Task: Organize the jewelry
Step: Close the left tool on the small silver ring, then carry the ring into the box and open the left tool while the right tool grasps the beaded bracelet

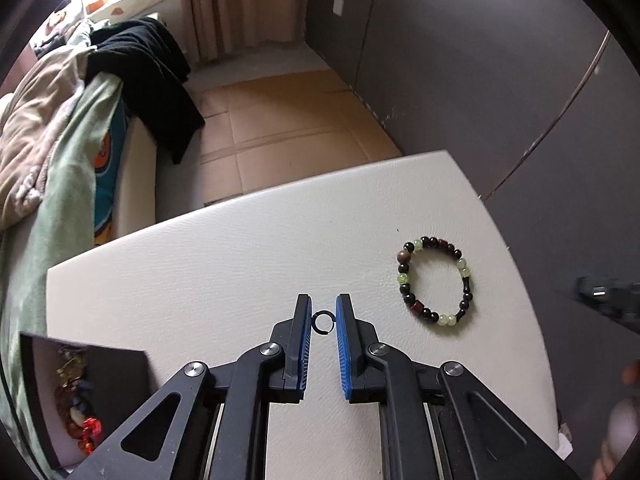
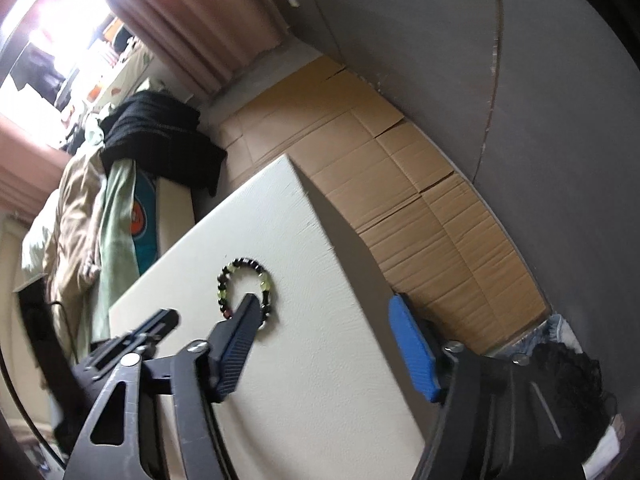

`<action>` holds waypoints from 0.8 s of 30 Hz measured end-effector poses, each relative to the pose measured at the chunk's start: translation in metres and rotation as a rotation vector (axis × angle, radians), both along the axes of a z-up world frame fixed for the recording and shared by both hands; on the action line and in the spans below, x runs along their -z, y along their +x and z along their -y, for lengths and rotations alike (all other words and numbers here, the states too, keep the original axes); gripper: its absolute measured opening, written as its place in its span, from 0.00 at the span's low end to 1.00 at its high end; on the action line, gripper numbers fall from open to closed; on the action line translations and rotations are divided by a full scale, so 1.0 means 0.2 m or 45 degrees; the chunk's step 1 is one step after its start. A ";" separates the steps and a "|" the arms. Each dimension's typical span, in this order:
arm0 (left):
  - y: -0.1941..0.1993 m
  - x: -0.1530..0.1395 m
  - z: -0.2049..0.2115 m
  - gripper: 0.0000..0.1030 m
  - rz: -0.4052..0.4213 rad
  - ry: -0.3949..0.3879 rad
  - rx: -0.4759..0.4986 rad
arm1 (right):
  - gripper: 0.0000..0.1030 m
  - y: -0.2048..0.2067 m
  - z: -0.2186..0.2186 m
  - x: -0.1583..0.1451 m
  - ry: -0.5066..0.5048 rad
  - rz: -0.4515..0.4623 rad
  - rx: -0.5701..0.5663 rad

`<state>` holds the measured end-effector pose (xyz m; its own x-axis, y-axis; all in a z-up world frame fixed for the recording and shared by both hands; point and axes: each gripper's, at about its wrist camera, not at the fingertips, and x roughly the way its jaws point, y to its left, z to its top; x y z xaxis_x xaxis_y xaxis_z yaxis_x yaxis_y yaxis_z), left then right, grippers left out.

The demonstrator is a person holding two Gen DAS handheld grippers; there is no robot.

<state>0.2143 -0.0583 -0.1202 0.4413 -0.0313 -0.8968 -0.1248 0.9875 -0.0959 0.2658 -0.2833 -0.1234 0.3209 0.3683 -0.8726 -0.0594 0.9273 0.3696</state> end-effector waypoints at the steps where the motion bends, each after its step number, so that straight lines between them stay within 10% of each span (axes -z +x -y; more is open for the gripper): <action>1: -0.02 -0.02 -0.02 0.12 0.012 -0.005 -0.004 | 0.59 0.00 -0.03 0.01 -0.008 -0.004 -0.013; 24: -0.40 -0.24 -0.50 0.12 0.237 -0.128 -0.188 | 0.28 0.00 -0.44 0.14 -0.364 0.091 -0.150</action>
